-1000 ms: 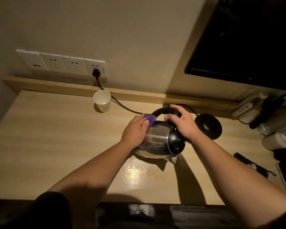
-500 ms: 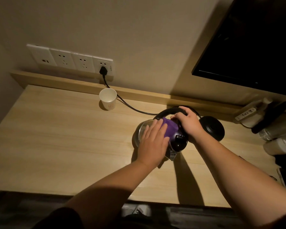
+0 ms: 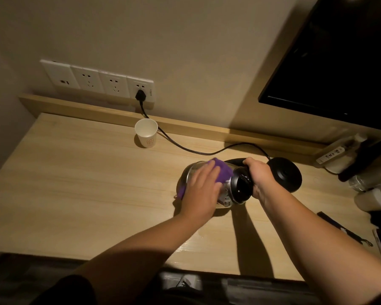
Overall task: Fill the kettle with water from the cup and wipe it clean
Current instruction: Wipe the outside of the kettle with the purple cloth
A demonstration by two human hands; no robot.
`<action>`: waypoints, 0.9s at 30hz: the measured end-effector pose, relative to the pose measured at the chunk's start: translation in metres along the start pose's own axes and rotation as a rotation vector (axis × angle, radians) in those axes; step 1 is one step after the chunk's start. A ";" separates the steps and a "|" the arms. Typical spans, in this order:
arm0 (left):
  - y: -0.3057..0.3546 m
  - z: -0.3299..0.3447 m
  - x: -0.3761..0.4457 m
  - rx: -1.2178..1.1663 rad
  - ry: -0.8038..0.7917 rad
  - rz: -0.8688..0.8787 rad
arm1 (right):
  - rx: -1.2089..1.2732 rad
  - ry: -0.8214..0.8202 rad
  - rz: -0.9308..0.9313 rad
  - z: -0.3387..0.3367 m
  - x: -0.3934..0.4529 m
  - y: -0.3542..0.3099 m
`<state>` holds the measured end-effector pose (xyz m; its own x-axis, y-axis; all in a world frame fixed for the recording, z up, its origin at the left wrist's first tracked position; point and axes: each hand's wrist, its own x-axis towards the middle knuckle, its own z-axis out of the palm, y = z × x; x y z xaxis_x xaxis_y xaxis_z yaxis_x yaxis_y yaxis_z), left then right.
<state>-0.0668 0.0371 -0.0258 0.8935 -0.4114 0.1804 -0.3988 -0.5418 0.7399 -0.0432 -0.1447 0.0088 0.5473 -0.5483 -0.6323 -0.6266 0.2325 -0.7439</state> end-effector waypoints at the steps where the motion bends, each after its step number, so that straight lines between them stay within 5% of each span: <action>1: 0.005 0.004 -0.005 0.039 0.002 0.124 | 0.016 0.003 0.021 0.000 0.001 -0.002; 5: -0.001 0.009 -0.015 0.193 -0.025 0.408 | 0.042 0.001 0.079 0.001 0.000 -0.008; 19: -0.081 -0.008 -0.019 0.329 -0.111 -0.015 | 0.118 0.083 0.219 -0.014 0.007 -0.002; 27: -0.029 0.000 -0.015 0.211 -0.060 0.134 | 0.110 0.089 0.263 -0.008 0.007 -0.002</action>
<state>-0.0687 0.0589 -0.0506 0.8183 -0.5292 0.2241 -0.5527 -0.6178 0.5594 -0.0424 -0.1555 0.0072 0.3206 -0.5248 -0.7886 -0.6736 0.4590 -0.5793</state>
